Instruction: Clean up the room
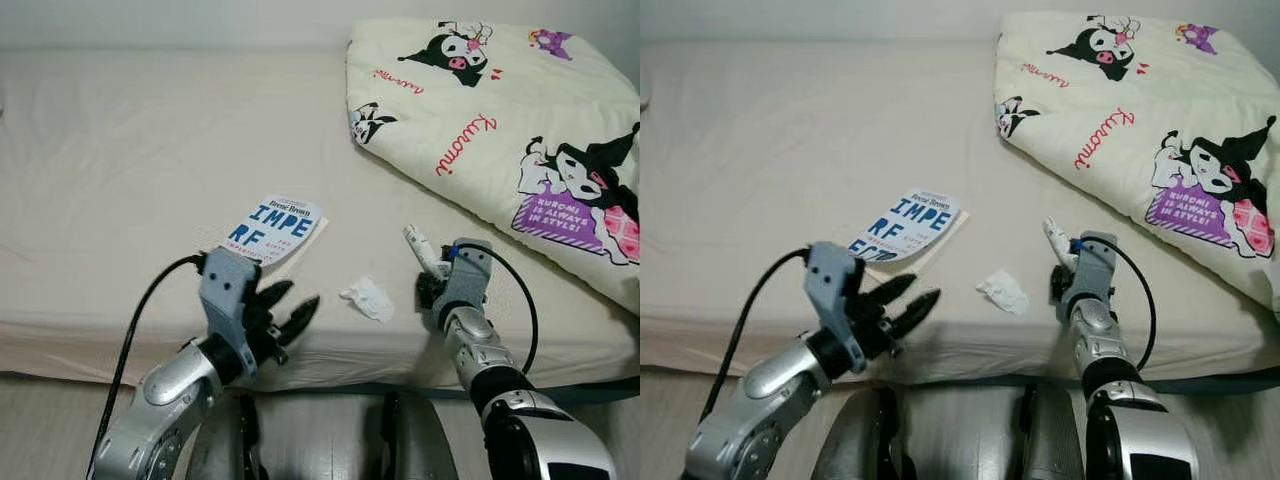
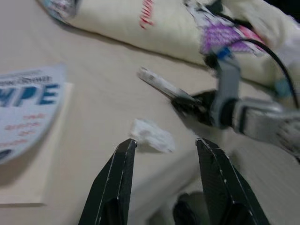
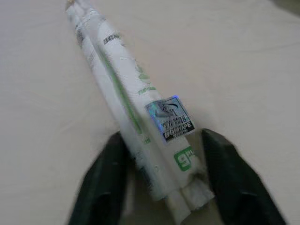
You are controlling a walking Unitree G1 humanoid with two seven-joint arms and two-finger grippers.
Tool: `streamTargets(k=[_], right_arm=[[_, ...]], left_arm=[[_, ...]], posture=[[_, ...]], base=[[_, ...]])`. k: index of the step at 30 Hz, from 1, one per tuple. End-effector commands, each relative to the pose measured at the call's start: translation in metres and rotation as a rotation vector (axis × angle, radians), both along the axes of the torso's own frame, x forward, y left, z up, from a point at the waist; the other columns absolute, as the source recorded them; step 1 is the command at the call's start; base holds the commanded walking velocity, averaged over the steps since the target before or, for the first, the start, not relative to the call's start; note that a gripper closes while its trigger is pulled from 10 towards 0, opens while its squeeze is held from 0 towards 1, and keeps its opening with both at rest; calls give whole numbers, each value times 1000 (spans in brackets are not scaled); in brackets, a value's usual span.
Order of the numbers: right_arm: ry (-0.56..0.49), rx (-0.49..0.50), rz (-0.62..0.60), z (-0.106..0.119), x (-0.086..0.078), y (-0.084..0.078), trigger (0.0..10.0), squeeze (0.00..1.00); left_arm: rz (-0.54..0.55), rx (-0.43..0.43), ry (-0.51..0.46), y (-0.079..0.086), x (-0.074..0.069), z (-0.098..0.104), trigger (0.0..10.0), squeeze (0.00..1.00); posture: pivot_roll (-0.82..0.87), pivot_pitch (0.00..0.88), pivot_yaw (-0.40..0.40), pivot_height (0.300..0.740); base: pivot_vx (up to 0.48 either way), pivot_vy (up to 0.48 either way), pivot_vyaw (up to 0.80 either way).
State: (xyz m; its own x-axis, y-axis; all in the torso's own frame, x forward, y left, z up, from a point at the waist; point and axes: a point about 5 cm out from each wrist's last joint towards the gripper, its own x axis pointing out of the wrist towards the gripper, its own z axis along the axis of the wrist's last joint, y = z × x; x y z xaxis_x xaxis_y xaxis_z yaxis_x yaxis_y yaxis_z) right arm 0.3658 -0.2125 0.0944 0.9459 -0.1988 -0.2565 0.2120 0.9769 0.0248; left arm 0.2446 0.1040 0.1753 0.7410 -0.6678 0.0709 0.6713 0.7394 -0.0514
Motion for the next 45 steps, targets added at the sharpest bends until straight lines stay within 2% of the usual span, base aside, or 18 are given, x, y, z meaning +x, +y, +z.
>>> streamTargets(k=[1,10,11,12,14,15,16,22,24,25,27,28,29,30,32,36,38,45], right_arm=[[47,20,-13,-13,-6,-1,0,0],[39,27,-12,-11,-5,0,0,0],[15,19,-1,-7,-3,1,0,0],[15,19,-1,-7,-3,1,0,0],[-32,25,12,0,0,3,0,0],[-32,25,12,0,0,3,0,0],[-83,36,26,6,2,6,0,0],[-200,8,84,13,-4,19,0,0],[-222,6,72,14,-8,21,0,0],[-252,-24,51,16,-15,25,3216,0],[-272,-44,34,18,-21,26,3216,0],[-287,-48,37,17,-31,32,10000,0],[-311,-53,42,17,-41,36,10000,0],[-311,-53,42,17,-41,36,10000,0],[-356,-80,54,17,-55,41,10000,0],[-375,-112,77,17,-58,42,10000,0],[-362,-109,86,17,-57,41,10000,0],[-299,-92,67,17,-56,38,10000,0]], left_arm=[[-37,12,21,-1,-6,-3,10000,0],[-2,11,20,1,-2,-3,10000,0],[79,11,26,8,5,-6,10000,0],[79,11,26,8,5,-6,10000,0],[193,-2,34,18,15,-9,10000,0],[193,-2,34,18,15,-9,10000,0],[266,-16,40,25,23,-12,10000,0],[347,4,36,31,36,-20,10000,0],[391,21,75,34,40,-27,10000,0],[436,15,104,36,44,-34,10000,0],[463,8,123,38,47,-38,10000,0],[507,11,164,40,51,-45,10000,0],[536,6,182,40,54,-49,10000,0],[536,6,182,40,54,-49,10000,0],[573,4,189,39,58,-50,10000,0],[586,25,155,35,61,-49,10000,0],[581,78,109,27,62,-49,10000,0],[576,97,94,20,61,-53,10000,0]], posture=[[113,315,5,585],[115,310,4,585],[95,284,-2,585],[95,284,-2,585],[73,250,-13,585],[73,250,-13,585],[54,215,-22,585],[20,150,-30,585],[8,116,-30,585],[3,95,-27,585],[3,95,-27,585],[-11,58,-19,585],[-19,43,-15,585],[-19,43,-15,585],[-25,30,-12,585],[-25,19,-14,590],[-24,14,-18,605],[-20,7,-23,630]], base=[[0,0,0],[0,0,0],[0,0,0],[0,0,0],[0,0,0],[0,0,0],[0,0,0],[0,0,0],[0,0,0],[0,0,0],[0,0,0],[0,0,0],[0,0,0],[0,0,0],[0,0,0],[0,0,0],[0,0,0],[0,0,0]])
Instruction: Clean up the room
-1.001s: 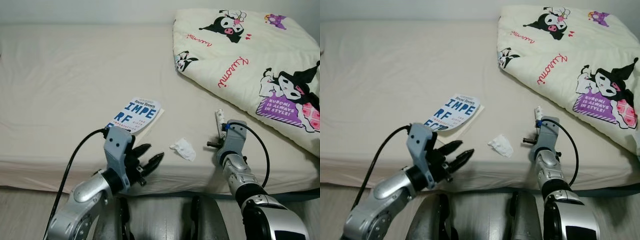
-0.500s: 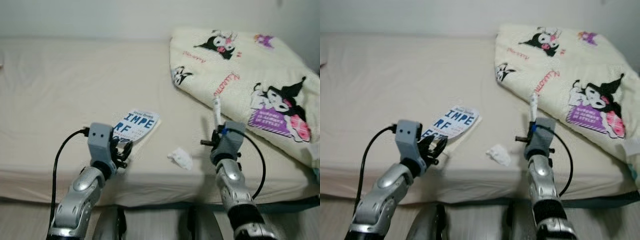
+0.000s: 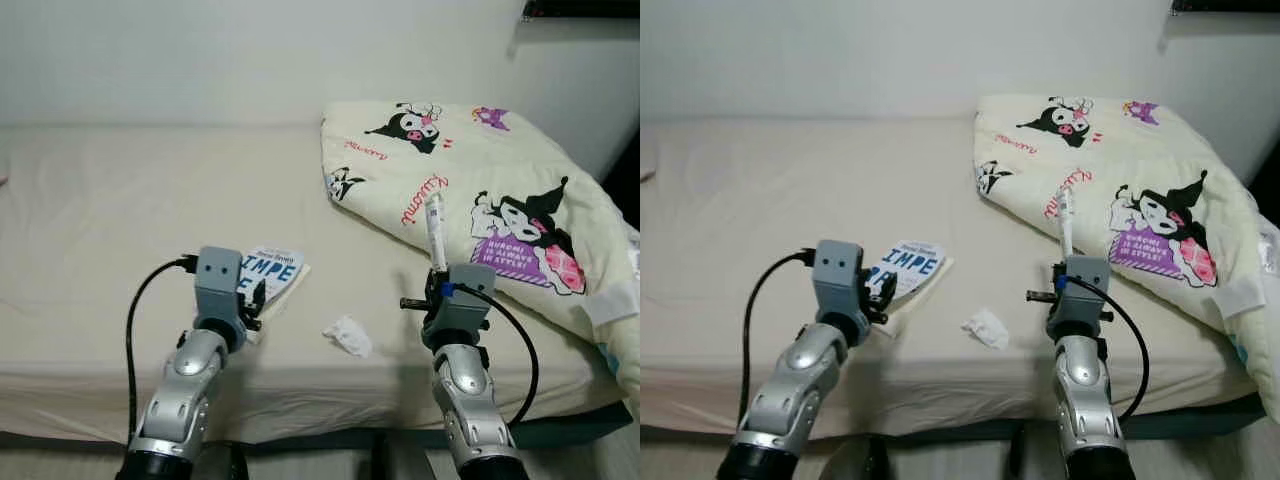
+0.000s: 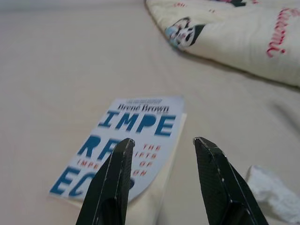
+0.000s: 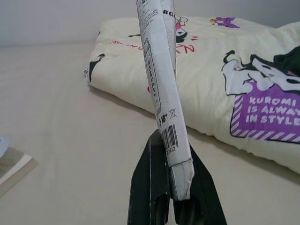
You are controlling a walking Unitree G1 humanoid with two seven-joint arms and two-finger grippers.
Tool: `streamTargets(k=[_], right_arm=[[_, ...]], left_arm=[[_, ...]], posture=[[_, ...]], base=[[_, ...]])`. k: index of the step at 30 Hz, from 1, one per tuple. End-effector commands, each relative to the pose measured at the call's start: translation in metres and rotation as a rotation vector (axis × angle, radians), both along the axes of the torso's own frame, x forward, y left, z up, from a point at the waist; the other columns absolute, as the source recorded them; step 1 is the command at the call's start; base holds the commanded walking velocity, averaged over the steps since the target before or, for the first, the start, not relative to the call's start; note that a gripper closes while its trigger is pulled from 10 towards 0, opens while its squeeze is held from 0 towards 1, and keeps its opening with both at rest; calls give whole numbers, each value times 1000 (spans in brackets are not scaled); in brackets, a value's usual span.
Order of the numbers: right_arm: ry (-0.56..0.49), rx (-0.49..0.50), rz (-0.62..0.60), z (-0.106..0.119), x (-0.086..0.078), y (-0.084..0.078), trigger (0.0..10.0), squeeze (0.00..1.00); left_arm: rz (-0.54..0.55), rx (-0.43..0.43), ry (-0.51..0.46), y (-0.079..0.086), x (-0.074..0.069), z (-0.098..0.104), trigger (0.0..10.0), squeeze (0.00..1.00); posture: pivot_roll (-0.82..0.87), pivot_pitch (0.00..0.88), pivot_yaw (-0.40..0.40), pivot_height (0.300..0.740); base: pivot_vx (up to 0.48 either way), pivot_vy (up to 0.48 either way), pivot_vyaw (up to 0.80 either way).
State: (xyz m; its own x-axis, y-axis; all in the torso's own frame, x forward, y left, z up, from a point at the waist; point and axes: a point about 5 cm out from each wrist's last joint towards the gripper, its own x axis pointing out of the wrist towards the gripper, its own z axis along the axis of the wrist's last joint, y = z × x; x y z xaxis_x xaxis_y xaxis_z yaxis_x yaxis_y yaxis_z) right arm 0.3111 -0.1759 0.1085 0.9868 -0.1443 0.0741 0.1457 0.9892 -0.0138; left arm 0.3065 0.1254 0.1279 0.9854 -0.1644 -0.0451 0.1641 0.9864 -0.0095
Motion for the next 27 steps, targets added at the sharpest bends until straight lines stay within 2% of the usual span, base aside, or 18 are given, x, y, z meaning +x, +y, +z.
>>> streamTargets(k=[1,6,16,27], right_arm=[[39,0,-1,3,-3,2,10000,0],[43,-9,13,6,-5,6,10000,0],[57,-12,37,7,-3,13,10000,0],[94,-22,64,7,-2,18,10000,0]], left_arm=[[7,8,3,-3,-1,-5,10000,0],[0,25,-21,-7,0,-5,10000,0],[-8,33,-66,-4,-1,0,10000,0],[1,28,-69,0,-2,-2,10000,0]], posture=[[-19,7,-25,635],[-19,5,-33,655],[-12,9,-36,690],[-7,10,-37,730]], base=[[0,0,0],[0,0,0],[0,0,0],[0,0,0]])
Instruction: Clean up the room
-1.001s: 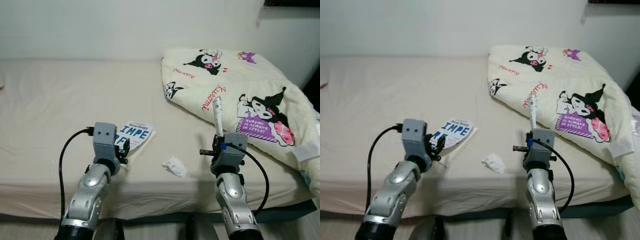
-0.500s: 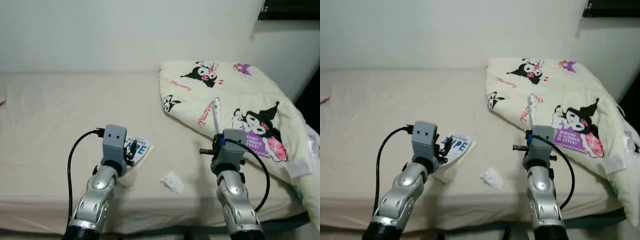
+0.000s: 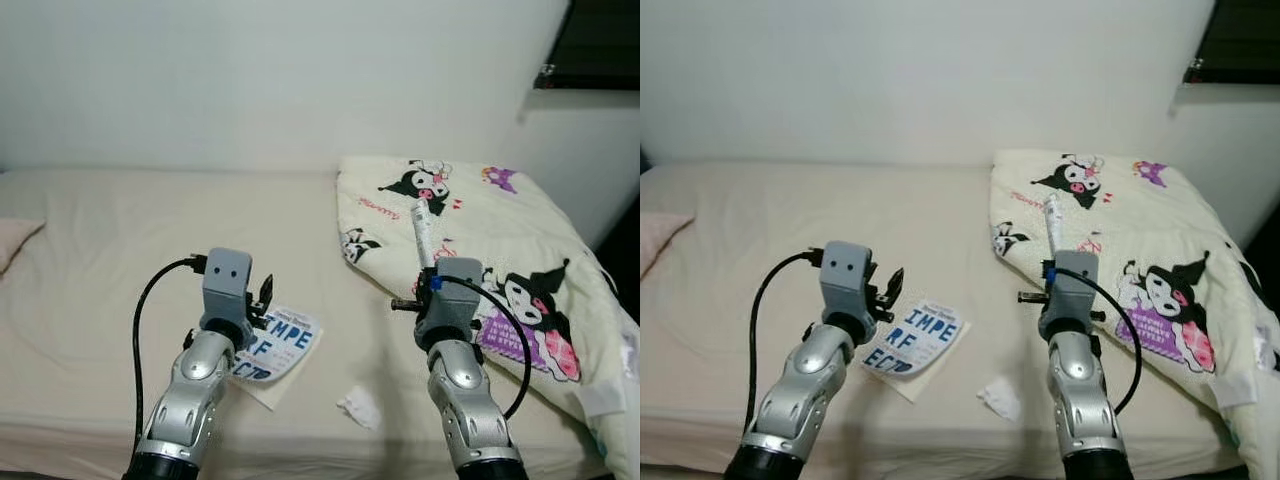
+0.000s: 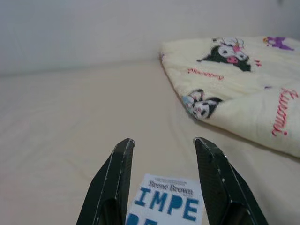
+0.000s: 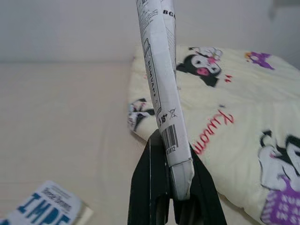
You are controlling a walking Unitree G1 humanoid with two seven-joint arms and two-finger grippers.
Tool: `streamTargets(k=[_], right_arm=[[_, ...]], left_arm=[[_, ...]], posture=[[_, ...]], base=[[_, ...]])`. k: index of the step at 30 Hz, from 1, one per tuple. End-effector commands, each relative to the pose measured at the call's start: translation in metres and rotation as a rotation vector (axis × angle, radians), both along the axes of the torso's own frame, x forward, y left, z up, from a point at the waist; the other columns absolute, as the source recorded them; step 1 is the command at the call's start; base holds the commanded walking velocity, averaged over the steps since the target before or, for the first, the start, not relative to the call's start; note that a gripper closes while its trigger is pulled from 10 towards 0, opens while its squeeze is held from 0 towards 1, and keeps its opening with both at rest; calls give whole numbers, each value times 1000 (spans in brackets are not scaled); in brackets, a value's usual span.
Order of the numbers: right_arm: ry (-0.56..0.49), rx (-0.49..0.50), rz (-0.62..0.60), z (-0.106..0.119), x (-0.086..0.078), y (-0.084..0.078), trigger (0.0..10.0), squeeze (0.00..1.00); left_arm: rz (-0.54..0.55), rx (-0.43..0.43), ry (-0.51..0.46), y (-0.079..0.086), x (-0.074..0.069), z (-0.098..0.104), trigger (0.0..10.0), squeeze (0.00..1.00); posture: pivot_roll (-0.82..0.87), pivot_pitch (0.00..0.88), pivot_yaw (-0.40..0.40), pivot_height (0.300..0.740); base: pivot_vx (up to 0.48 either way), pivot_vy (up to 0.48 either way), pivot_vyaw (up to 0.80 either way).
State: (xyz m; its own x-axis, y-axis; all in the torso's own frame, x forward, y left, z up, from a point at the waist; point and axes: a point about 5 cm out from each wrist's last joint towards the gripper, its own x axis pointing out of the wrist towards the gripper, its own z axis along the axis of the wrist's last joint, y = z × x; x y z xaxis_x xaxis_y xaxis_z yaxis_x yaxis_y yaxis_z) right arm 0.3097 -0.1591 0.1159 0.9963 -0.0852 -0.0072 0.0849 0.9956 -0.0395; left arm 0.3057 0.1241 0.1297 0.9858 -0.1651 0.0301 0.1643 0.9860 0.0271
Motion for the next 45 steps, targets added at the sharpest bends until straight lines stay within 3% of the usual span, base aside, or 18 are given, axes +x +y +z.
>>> streamTargets(k=[1,18,41,45], right_arm=[[12,-7,8,-1,-1,2,10000,0],[21,-77,28,-3,-1,7,10000,0],[38,-65,58,-6,-1,14,10000,0],[35,-61,58,-5,0,15,10000,0]], left_arm=[[3,4,10,1,-1,-4,10000,0],[-6,-7,12,1,-1,-3,10000,0],[-29,2,30,0,-3,-3,10000,0],[-13,-28,40,3,-3,-3,10000,0]], posture=[[-7,10,-37,735],[4,10,-30,740],[20,16,-30,740],[20,16,-30,740]], base=[[0,0,0],[0,0,0],[0,0,800],[0,0,800]])
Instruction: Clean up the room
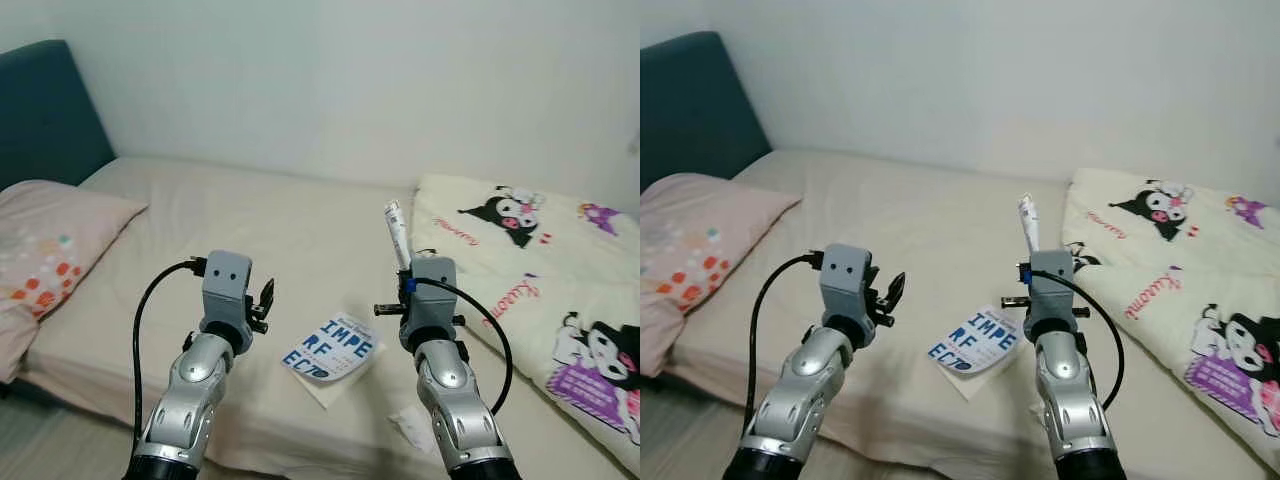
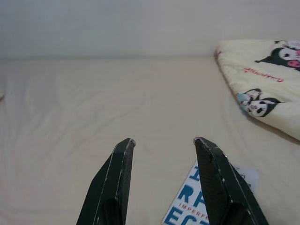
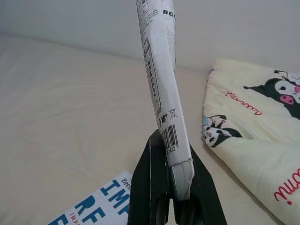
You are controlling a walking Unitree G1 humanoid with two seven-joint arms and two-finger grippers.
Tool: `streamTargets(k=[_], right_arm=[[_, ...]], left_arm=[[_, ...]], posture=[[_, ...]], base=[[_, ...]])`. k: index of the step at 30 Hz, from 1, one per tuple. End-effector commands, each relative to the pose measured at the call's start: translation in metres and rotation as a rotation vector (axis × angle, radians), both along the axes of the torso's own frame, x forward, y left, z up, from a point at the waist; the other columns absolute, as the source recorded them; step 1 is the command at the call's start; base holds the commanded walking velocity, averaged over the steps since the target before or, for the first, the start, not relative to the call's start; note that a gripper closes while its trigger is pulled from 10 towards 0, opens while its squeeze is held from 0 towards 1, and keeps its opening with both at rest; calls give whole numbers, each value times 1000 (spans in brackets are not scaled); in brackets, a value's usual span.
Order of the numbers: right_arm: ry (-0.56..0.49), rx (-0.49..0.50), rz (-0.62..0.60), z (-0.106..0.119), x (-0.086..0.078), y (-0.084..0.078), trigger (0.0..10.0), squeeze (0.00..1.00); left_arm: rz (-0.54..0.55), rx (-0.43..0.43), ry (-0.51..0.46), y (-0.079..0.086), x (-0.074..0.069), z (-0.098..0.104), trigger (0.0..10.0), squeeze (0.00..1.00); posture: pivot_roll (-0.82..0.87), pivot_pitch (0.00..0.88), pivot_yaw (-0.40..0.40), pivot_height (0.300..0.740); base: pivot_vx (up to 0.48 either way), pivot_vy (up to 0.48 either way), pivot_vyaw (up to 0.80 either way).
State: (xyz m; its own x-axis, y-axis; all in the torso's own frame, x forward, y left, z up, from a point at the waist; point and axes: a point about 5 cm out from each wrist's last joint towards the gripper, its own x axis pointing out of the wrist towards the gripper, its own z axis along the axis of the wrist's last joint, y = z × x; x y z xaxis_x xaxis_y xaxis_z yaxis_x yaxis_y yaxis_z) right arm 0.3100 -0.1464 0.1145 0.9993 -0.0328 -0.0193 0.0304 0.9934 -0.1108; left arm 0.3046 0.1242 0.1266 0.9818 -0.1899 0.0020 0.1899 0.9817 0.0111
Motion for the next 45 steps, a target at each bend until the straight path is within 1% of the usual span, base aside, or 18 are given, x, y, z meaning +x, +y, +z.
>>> streamTargets(k=[1,4,8,10,13,18,19,21,25,31,45], right_arm=[[20,9,4,-4,0,3,10000,0],[19,10,5,-3,0,3,10000,0],[18,11,7,-3,0,3,10000,0],[17,11,9,-3,0,3,10000,0],[17,10,10,-3,0,3,10000,0],[15,9,12,-2,0,3,10000,0],[15,9,13,-2,0,3,10000,0],[14,9,14,-2,0,3,10000,0],[15,10,17,-3,1,4,10000,0],[16,10,19,-3,1,5,10000,0],[24,9,32,-4,0,7,10000,0]], left_arm=[[13,-16,10,2,-2,0,10000,0],[6,-6,6,2,-1,0,10000,0],[3,-13,4,1,-1,1,10000,0],[-9,1,-1,0,-1,2,10000,0],[-20,16,-3,-1,-1,2,10000,0],[-19,0,7,-2,-2,1,10000,0],[-13,-18,15,-2,-2,0,10000,0],[-11,-19,16,-1,-2,0,10000,0],[-23,5,20,-2,-2,0,10000,0],[-30,15,30,-3,-3,-1,10000,0],[-30,14,34,-1,-2,0,10000,0]], posture=[[20,16,-30,740],[20,13,-26,740],[19,13,-26,740],[17,12,-26,740],[17,12,-26,740],[15,7,-27,740],[15,3,-29,740],[16,3,-30,740],[18,0,-30,740],[18,0,-27,740],[22,6,-30,740]], base=[[0,0,800],[0,0,800],[0,0,800],[0,0,800],[0,-480,800],[0,-480,800],[0,0,800],[0,0,800],[0,0,800],[0,0,800],[0,0,800]])
